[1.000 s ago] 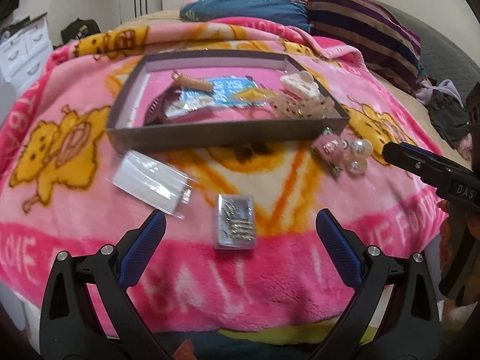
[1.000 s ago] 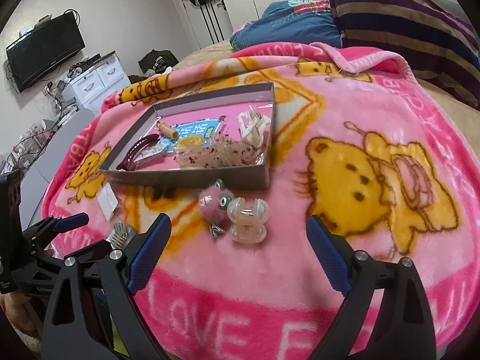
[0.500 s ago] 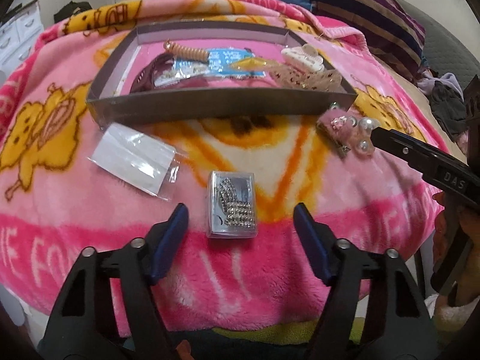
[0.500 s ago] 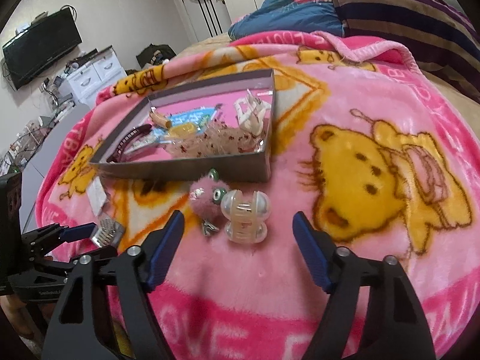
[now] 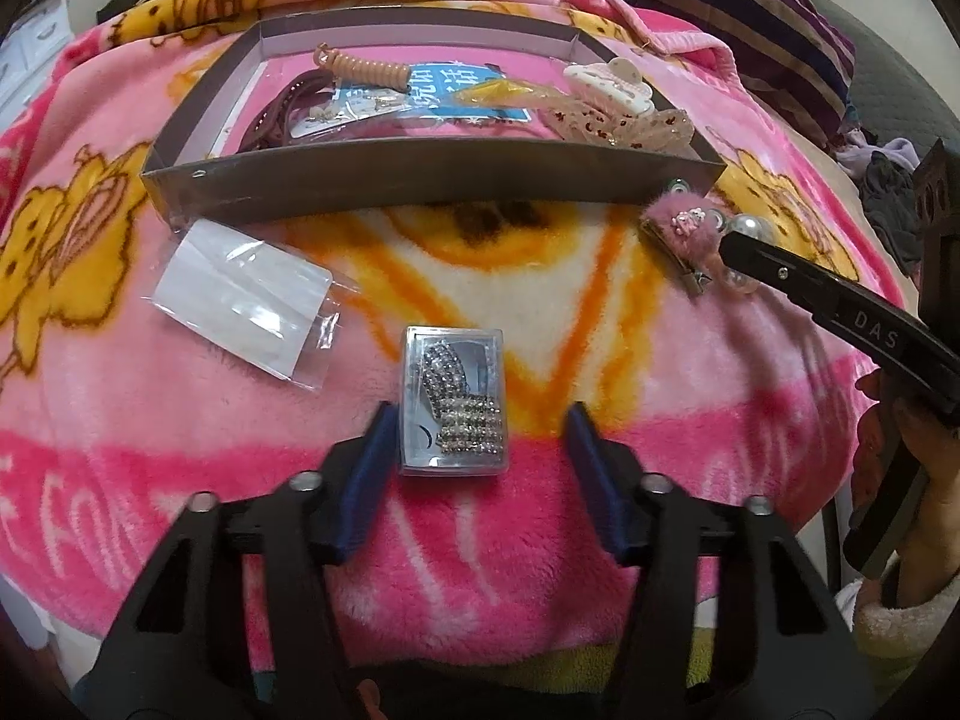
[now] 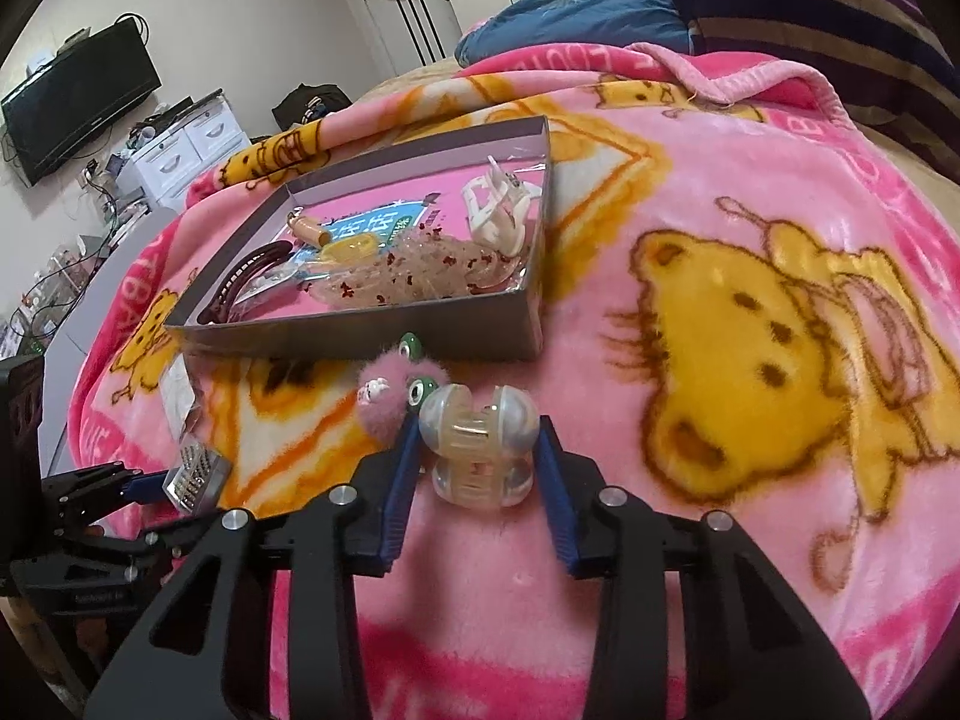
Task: Organize jewelry
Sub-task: 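Grasp the rhinestone clip case with the left tool while the right grasps the pearl case, then carry the rhinestone case into the box and release while the right drops the pearl case there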
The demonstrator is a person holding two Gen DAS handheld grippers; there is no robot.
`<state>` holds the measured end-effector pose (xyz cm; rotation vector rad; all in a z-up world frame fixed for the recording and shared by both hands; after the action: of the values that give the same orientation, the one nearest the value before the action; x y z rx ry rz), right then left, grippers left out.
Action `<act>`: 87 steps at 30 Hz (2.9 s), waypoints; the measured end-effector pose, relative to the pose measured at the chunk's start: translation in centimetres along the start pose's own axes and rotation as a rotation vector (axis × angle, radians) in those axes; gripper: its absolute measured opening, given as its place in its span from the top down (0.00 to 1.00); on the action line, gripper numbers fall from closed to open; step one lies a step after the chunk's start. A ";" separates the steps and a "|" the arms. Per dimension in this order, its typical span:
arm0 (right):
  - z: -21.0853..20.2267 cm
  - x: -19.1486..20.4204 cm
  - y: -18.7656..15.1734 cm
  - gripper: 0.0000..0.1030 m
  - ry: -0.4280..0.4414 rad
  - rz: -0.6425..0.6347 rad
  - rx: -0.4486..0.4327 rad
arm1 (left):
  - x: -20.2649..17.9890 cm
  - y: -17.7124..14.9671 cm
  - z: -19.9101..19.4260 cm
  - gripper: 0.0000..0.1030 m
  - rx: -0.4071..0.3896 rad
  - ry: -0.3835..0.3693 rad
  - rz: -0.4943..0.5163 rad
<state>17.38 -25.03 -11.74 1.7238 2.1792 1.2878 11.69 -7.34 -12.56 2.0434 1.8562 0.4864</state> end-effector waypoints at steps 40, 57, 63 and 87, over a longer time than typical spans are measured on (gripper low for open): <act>-4.6 7.3 2.9 0.65 0.121 -0.102 -0.088 | 5.0 4.2 -6.3 0.75 -0.224 0.052 -0.120; -2.5 8.3 7.3 0.65 0.115 -0.134 -0.125 | 5.3 11.0 -6.4 0.75 -0.286 0.032 -0.143; -2.1 7.0 8.9 0.65 0.083 -0.127 -0.143 | 4.9 12.3 -5.2 0.75 -0.285 0.033 -0.138; 2.5 4.0 10.5 0.64 0.030 -0.082 -0.105 | 1.9 13.7 0.0 0.75 -0.230 0.001 -0.060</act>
<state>25.29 -20.18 -4.93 1.5707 2.1316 1.3897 23.94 -6.71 -6.16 1.8330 1.7655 0.6513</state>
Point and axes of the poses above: each gripper's, at about its wrist camera, not at the fingertips, and z roughly the way its jaws point, x to its left, y to its top, the point moved 8 cm from there along z, roughly the way its jaws point, and after that the axes turned 12 degrees about y, right-handed, at the moved point
